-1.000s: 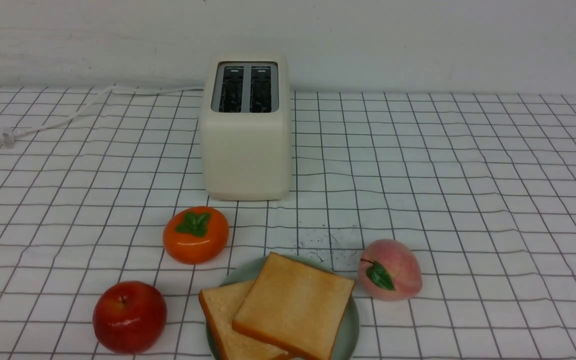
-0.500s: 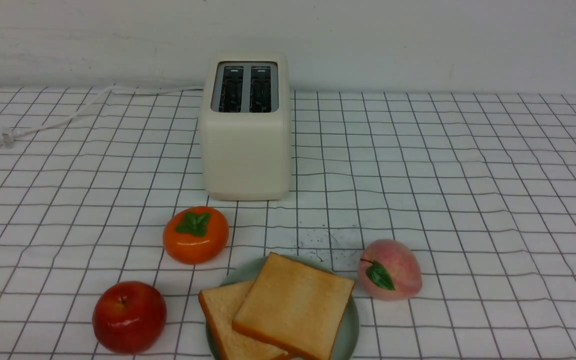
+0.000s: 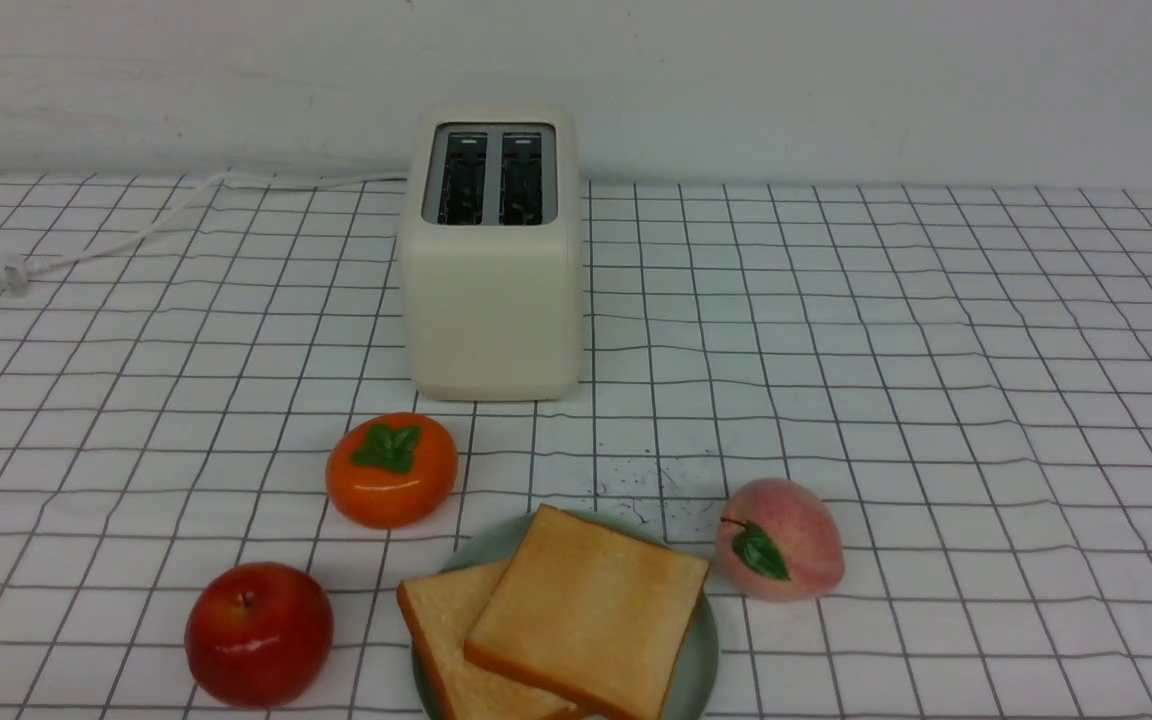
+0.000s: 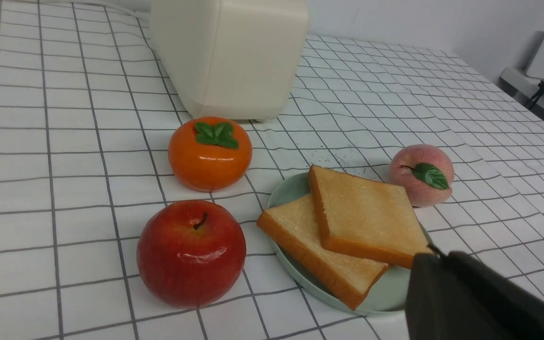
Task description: Take toasted bread from bread machine on white checkered table place on plate.
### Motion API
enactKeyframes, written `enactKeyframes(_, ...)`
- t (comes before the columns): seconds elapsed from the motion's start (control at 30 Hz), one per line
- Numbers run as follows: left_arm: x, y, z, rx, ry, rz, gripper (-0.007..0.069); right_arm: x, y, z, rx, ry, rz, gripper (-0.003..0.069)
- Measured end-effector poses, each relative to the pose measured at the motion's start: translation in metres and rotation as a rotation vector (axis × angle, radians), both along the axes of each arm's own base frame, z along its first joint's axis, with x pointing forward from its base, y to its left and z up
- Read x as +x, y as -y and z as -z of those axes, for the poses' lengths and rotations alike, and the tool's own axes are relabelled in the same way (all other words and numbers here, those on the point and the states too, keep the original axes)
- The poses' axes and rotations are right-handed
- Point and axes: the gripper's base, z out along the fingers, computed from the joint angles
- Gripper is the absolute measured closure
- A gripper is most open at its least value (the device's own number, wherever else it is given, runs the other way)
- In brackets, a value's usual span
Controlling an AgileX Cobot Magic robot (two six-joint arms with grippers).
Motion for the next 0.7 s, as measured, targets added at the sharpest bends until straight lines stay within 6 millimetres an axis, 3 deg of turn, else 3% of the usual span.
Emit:
enactKeyframes(0.5, 0.000, 0.000, 0.001, 0.003, 0.000, -0.002, 0.0617, 0.000, 0.000, 0.000, 0.000, 0.000, 0.000, 0.0623)
enactKeyframes(0.7, 0.017, -0.007, 0.016, 0.022, 0.087, -0.159, 0.0637, 0.000, 0.000, 0.000, 0.001, 0.000, 0.000, 0.0613)
